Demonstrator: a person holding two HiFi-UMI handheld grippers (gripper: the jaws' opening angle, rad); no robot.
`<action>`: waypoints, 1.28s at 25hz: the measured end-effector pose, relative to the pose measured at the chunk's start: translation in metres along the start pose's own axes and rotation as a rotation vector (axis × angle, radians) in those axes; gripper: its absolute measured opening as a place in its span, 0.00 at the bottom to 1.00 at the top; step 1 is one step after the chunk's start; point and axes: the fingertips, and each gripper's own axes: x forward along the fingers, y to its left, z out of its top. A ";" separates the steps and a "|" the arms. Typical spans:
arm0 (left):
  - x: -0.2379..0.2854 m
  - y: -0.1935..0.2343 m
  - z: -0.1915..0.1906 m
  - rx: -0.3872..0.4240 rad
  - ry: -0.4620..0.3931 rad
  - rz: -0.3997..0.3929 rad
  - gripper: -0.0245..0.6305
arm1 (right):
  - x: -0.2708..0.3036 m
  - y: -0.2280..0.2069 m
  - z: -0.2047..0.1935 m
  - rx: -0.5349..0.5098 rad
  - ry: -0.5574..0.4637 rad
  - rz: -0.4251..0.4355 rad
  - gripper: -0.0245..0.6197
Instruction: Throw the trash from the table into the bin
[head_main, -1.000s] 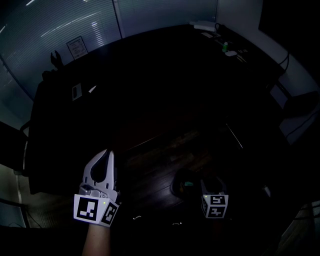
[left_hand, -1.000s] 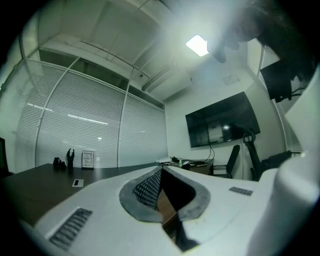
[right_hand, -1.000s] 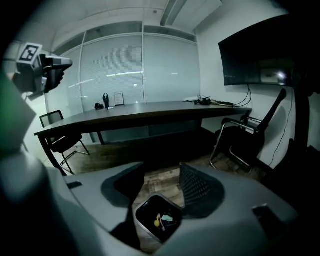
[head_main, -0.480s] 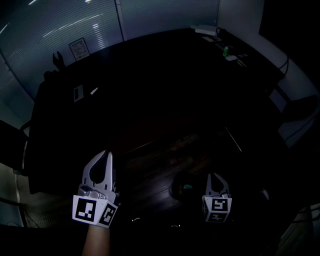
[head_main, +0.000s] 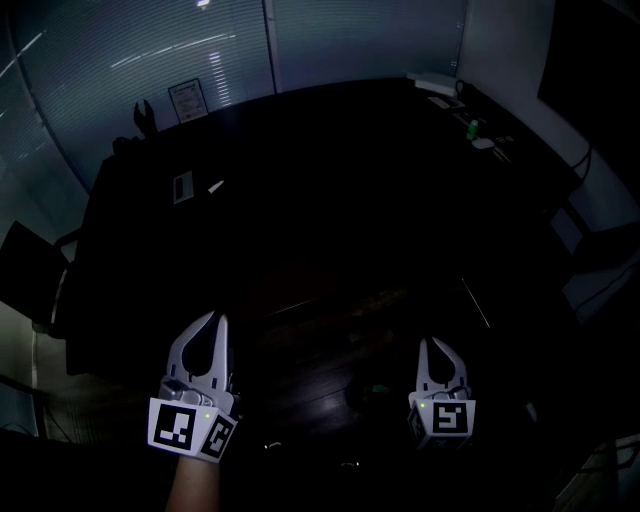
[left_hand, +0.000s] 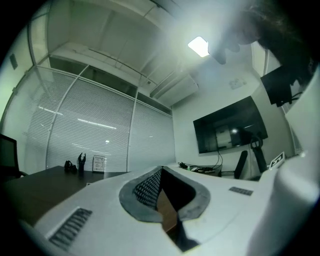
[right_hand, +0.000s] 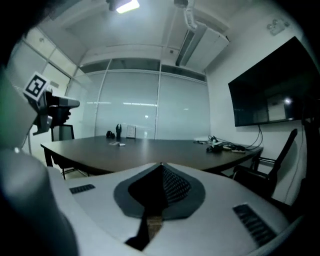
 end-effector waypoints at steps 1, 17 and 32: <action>-0.005 0.007 0.003 0.001 -0.004 0.016 0.04 | 0.002 0.008 0.017 0.002 -0.039 0.017 0.05; -0.078 0.143 0.043 0.000 -0.070 0.248 0.04 | 0.045 0.150 0.180 -0.024 -0.326 0.209 0.05; -0.122 0.301 0.068 0.026 -0.136 0.355 0.04 | 0.133 0.302 0.234 -0.014 -0.388 0.294 0.05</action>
